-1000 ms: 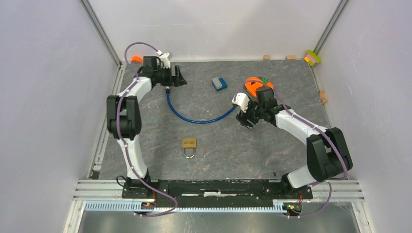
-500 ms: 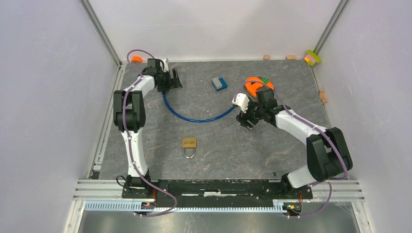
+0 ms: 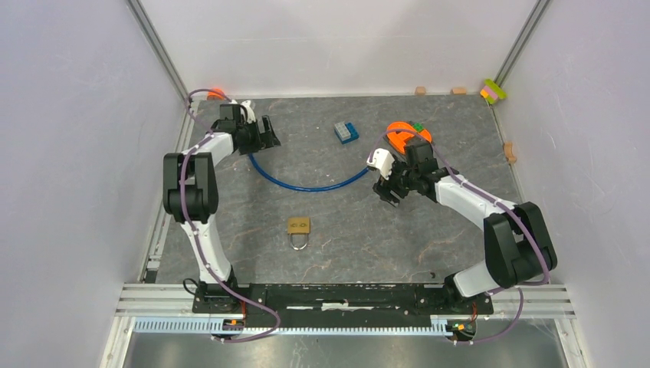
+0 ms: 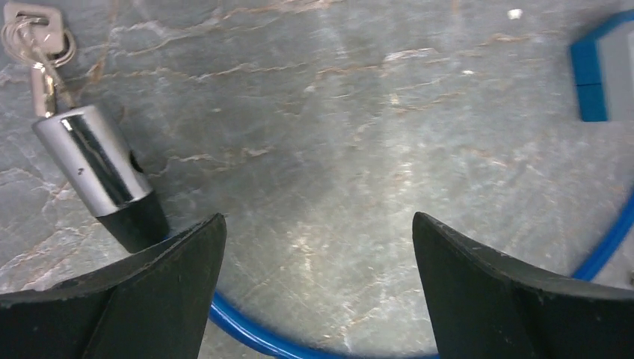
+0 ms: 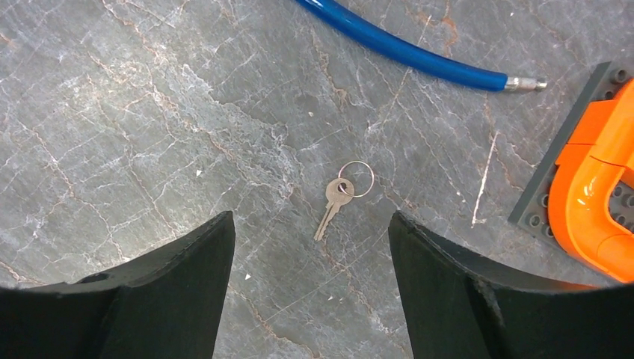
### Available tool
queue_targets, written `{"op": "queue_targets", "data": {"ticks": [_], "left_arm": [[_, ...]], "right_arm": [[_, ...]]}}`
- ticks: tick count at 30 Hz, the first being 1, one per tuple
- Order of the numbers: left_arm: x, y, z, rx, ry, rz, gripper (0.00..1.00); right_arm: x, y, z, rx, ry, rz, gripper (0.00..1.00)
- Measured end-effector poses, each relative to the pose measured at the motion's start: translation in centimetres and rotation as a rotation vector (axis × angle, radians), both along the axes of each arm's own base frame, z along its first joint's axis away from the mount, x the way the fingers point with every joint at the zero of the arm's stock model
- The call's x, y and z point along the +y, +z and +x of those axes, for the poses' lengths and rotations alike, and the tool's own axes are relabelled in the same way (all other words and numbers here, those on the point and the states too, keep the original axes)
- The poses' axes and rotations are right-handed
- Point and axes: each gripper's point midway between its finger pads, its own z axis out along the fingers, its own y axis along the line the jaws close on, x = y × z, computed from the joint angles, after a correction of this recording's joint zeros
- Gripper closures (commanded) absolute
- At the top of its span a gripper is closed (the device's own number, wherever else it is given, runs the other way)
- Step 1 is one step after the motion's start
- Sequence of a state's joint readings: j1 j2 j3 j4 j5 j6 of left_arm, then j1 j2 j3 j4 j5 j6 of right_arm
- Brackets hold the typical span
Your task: Unlock with the key
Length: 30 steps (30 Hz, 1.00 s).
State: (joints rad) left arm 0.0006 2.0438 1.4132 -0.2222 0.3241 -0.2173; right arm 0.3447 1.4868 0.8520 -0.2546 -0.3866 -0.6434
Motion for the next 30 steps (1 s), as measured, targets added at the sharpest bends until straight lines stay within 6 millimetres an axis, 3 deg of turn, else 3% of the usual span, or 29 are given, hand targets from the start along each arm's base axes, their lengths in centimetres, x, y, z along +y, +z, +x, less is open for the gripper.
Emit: {"op": "queue_targets", "data": {"ticks": [4,7,10,12,16,22,25,30], "left_arm": [[-0.7,3.2,0.0,-0.104,-0.034,-0.04,0.0],[-1.2,7.1,0.0,-0.221,-0.077,-0.078,0.0],[-2.1,10.9,-1.5,-0.331,-0.17,-0.119,0.01],[-3.1,12.1,-3.3,-0.371,-0.264,-0.133,0.03],[-6.0,11.3,-8.8,-0.369,-0.555,-0.068,0.03],[-11.4,7.9,-20.9,-0.354,-1.132,0.095,0.03],[-12.5,7.1,-23.7,-0.354,-1.272,0.126,0.04],[-13.6,6.2,-25.3,-0.369,-1.404,0.19,0.07]], "right_arm": [[-0.4,0.6,0.3,-0.022,-0.024,0.0,0.21],[-1.0,1.2,0.8,-0.045,-0.061,-0.005,0.23],[-1.4,1.2,1.1,-0.054,-0.097,-0.012,0.25],[-1.5,1.1,1.1,-0.049,-0.107,-0.013,0.25],[-1.4,0.8,1.0,-0.033,-0.108,-0.005,0.26],[-1.1,0.4,-0.1,0.016,-0.084,0.01,0.25],[-1.0,0.5,-0.5,0.029,-0.08,0.019,0.24],[-1.2,1.1,-0.2,0.005,-0.094,0.017,0.24]]}}
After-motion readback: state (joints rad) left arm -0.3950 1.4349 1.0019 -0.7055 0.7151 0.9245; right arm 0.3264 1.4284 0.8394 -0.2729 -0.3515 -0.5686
